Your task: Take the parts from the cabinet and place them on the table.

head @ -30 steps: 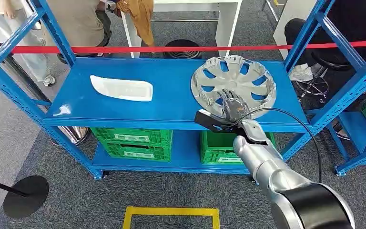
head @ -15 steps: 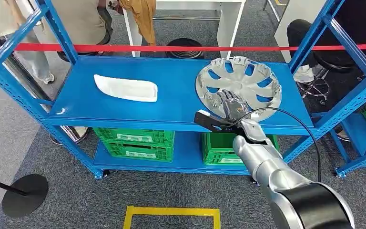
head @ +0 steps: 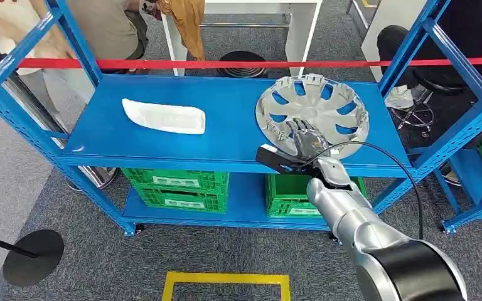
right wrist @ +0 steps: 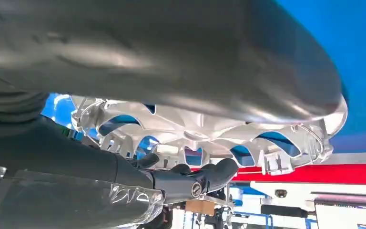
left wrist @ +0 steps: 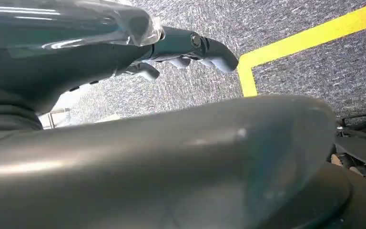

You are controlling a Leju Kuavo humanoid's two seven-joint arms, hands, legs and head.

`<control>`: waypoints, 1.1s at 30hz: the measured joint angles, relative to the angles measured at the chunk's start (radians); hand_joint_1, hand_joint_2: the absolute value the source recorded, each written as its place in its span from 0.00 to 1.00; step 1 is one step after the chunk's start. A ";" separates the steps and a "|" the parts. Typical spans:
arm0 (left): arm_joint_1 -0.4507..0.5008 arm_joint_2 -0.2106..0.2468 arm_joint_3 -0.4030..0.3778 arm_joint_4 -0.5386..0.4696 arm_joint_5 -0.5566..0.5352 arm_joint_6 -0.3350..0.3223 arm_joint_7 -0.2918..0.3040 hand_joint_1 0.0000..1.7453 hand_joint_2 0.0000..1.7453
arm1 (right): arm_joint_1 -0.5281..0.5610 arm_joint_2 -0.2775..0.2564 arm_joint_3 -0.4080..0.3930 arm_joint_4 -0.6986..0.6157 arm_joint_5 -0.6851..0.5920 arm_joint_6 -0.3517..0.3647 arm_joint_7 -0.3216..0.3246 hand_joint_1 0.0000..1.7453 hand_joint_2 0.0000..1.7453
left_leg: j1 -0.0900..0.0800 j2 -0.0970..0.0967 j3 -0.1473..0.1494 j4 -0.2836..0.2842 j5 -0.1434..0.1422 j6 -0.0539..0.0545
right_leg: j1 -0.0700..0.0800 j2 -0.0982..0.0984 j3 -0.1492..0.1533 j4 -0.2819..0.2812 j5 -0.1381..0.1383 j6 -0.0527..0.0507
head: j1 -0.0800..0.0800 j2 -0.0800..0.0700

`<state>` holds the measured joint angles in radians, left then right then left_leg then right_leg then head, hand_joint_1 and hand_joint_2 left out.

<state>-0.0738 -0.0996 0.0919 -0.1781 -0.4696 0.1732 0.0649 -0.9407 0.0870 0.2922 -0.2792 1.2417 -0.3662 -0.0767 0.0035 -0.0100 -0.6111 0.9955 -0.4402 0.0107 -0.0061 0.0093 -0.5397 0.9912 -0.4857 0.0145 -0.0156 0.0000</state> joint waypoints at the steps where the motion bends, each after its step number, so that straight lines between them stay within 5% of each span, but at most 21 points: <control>1: 0.000 0.000 0.000 0.000 0.000 0.000 0.000 0.00 0.00 | 0.000 0.000 0.000 0.000 0.000 0.000 0.000 0.00 0.00 | 0.000 0.000 0.000 0.000 0.000 0.000 | 0.000 0.000 0.000 0.000 0.000 0.000 | 0.000 0.000; 33: 0.000 -0.004 0.000 0.000 -0.013 -0.005 0.005 0.00 0.00 | 0.012 -0.006 -0.002 0.001 0.000 -0.001 0.002 0.00 0.00 | 0.000 0.000 0.001 0.000 0.000 0.000 | 0.000 0.000 0.000 0.000 0.000 0.000 | 0.000 0.000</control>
<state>-0.0739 -0.1038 0.0919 -0.1781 -0.4822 0.1682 0.0702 -0.9291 0.0813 0.2907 -0.2785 1.2421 -0.3670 -0.0748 0.0034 -0.0100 -0.6105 0.9956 -0.4402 0.0107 -0.0062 0.0093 -0.5393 0.9912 -0.4856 0.0146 -0.0156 0.0000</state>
